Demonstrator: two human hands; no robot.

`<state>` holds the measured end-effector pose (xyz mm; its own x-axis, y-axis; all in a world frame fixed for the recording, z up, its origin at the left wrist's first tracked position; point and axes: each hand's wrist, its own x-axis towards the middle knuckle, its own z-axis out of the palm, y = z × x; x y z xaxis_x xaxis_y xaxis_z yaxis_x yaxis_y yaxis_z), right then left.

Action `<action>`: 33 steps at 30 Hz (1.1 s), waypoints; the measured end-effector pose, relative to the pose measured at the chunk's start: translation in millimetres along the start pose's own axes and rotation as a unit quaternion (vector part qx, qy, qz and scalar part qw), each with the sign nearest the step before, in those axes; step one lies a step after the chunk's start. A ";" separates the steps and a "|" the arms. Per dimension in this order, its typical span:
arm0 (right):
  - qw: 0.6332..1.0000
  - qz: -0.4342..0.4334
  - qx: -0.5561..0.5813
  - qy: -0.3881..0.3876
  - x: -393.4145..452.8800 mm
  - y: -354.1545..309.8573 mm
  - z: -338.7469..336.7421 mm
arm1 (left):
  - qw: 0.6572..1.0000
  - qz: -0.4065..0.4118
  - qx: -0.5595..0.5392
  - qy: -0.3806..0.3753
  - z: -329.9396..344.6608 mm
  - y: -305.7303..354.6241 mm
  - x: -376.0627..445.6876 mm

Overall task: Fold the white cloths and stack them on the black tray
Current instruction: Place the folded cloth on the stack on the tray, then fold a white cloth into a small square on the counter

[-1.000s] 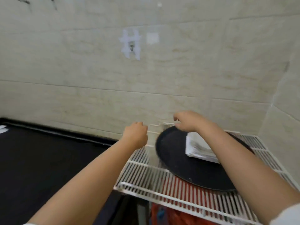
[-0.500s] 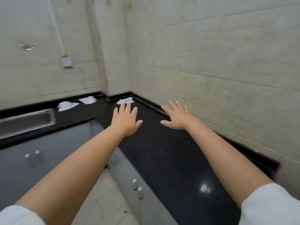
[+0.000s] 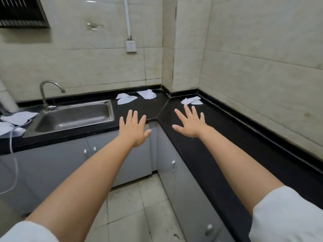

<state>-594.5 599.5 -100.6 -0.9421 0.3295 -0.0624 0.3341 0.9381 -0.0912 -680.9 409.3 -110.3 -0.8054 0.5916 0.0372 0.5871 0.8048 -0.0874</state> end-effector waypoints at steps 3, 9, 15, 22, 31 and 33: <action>1.000 -0.015 0.003 0.004 81.1 -5.0 -5.6 | 1.000 -0.012 0.007 0.000 6.2 -27.3 71.4; 0.999 -0.044 0.003 0.017 238.5 -13.6 -32.9 | 0.999 -0.034 0.014 0.001 6.4 -89.3 200.7; 0.998 -0.063 -0.004 -0.010 356.0 -28.0 -20.4 | 0.997 -0.072 -0.003 -0.009 25.3 -148.7 305.2; 0.997 -0.059 0.009 -0.047 499.0 -55.2 18.1 | 0.996 -0.071 -0.026 -0.037 81.1 -216.8 440.9; 0.989 -0.043 -0.013 -0.138 716.3 -112.5 86.8 | 0.992 -0.061 -0.050 -0.101 171.6 -313.6 634.3; 0.986 -0.041 -0.013 -0.162 747.2 -119.4 108.9 | 0.988 -0.059 -0.053 -0.129 195.3 -323.8 661.9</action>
<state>-1335.3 722.1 -244.6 -0.9058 0.2056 -0.3705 0.2530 0.9638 -0.0837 -1420.1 530.8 -251.8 -0.8541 0.4729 -0.2164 0.4827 0.8757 0.0084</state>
